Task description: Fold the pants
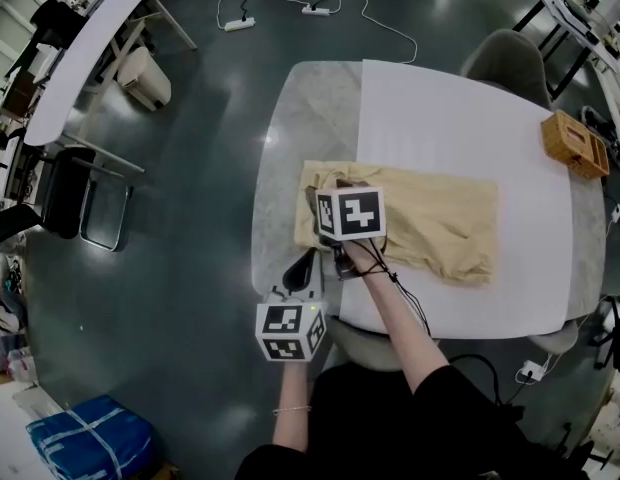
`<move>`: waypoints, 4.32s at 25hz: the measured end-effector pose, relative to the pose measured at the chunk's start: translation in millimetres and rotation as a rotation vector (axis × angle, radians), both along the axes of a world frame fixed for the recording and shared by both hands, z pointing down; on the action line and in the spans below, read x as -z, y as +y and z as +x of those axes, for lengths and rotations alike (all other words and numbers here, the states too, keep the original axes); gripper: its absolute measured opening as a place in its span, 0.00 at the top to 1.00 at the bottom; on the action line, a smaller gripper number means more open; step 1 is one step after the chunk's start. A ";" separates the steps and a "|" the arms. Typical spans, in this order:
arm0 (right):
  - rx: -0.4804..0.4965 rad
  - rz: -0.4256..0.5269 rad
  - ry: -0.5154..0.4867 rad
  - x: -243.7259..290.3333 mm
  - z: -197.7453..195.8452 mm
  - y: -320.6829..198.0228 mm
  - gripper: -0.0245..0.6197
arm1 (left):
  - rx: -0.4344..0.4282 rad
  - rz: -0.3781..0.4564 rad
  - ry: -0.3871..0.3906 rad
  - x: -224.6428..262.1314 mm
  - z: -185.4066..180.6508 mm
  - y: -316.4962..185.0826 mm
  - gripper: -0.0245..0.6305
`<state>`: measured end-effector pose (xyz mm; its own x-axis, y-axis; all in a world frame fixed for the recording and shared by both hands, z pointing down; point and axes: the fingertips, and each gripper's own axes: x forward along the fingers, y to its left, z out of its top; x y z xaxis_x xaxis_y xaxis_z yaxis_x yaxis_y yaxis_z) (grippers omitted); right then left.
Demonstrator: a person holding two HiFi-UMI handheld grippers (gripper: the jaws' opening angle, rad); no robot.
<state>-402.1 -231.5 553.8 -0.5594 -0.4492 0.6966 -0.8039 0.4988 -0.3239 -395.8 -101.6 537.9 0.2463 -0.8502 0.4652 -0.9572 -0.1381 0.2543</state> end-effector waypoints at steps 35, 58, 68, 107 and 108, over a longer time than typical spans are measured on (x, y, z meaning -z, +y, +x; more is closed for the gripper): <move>-0.131 0.177 -0.304 86.2 251.3 30.7 0.94 | -0.073 0.143 -0.051 79.0 84.6 -18.6 0.95; -0.390 0.059 -0.177 6.7 393.9 14.0 0.76 | -0.183 0.065 -0.069 44.0 154.6 -57.4 0.95; -0.416 -0.046 -0.078 -46.9 404.0 -7.2 0.61 | -0.185 0.026 -0.089 24.3 164.2 -69.3 0.95; -0.331 -0.052 -0.061 13.9 350.2 -1.0 0.91 | -0.079 0.060 -0.069 42.8 80.7 -30.5 0.95; -0.329 -0.042 -0.054 18.8 344.4 -0.1 0.91 | -0.085 0.063 -0.065 44.0 76.2 -29.6 0.95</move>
<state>-57.8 -231.6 535.0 -0.4254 -0.5833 0.6920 -0.9009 0.2003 -0.3850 -319.7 -131.2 493.8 0.2893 -0.8558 0.4288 -0.9557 -0.2328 0.1802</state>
